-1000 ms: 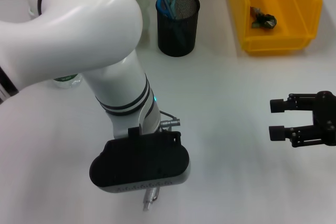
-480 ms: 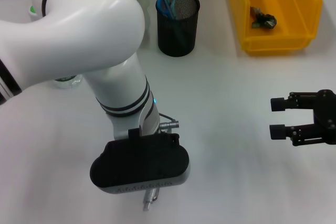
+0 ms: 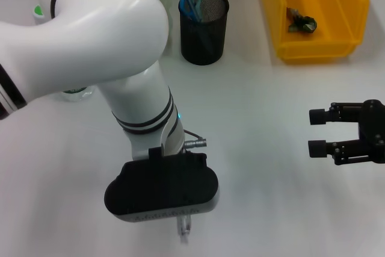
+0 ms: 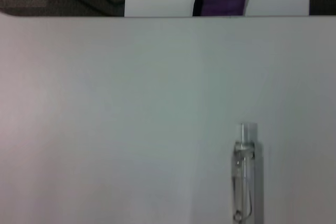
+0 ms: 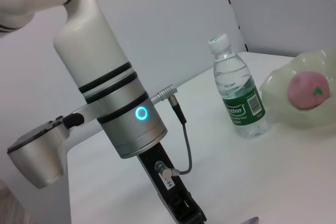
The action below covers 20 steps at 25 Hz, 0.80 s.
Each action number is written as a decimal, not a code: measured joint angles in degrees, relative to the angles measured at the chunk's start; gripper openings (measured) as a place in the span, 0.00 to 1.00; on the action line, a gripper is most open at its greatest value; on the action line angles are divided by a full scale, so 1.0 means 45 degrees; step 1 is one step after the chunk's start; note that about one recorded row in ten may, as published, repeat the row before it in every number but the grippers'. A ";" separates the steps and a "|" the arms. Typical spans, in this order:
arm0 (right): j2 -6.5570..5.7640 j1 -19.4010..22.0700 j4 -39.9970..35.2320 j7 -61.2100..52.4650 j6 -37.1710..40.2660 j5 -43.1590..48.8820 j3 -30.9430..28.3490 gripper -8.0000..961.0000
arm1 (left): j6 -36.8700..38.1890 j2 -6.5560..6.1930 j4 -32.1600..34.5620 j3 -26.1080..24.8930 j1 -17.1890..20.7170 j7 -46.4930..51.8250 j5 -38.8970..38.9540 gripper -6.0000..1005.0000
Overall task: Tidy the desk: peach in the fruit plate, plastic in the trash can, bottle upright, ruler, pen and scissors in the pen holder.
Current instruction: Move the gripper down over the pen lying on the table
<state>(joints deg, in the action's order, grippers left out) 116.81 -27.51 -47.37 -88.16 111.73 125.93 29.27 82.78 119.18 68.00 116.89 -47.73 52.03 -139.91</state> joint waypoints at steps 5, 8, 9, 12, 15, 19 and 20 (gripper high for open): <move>0.0000 -0.0015 -0.0036 0.0007 0.0079 -0.0095 -0.0001 0.84 | 0.0015 0.0000 -0.0176 0.0065 -0.0159 0.0102 0.0112 0.18; -0.0001 0.0003 -0.0080 0.0010 0.0089 -0.0130 0.0000 0.84 | 0.0027 -0.0001 -0.0226 0.0092 -0.0203 0.0181 0.0136 0.13; 0.0000 0.0010 -0.0099 0.0010 0.0092 -0.0134 0.0000 0.84 | 0.0027 -0.0001 -0.0226 0.0093 -0.0205 0.0197 0.0139 0.12; 0.0000 0.0017 -0.0131 0.0011 0.0095 -0.0136 0.0000 0.84 | 0.0018 -0.0002 -0.0192 0.0117 -0.0214 0.0305 0.0139 0.06; 0.0000 0.0019 -0.0139 0.0010 0.0095 -0.0135 0.0000 0.84 | 0.0021 -0.0001 -0.0141 0.0194 -0.0257 0.0480 0.0137 0.03; 0.0000 0.0038 -0.0148 0.0008 0.0114 -0.0135 0.0000 0.84 | -0.0009 0.0000 -0.0072 0.0259 -0.0324 0.0685 0.0128 0.05; 0.0000 0.0043 -0.0160 0.0009 0.0114 -0.0135 0.0000 0.84 | -0.0036 0.0000 -0.0020 0.0259 -0.0325 0.0693 0.0112 0.06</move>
<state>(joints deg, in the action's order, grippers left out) 116.81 -27.31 -48.09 -88.12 112.24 125.32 29.27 82.62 119.18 67.91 118.06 -49.19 55.15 -139.41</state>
